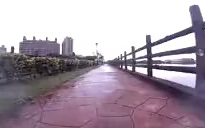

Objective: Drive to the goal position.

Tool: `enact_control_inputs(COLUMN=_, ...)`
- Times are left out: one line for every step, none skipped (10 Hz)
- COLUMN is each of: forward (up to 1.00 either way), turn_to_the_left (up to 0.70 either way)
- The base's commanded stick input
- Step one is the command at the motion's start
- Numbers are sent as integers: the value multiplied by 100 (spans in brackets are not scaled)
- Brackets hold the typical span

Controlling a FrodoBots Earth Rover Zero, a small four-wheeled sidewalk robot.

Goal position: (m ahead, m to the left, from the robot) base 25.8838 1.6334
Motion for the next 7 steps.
enact_control_inputs(forward=100, turn_to_the_left=-1)
enact_control_inputs(forward=100, turn_to_the_left=-1)
enact_control_inputs(forward=100, turn_to_the_left=-1)
enact_control_inputs(forward=100, turn_to_the_left=-1)
enact_control_inputs(forward=100, turn_to_the_left=-1)
enact_control_inputs(forward=100, turn_to_the_left=-1)
enact_control_inputs(forward=100, turn_to_the_left=-1)
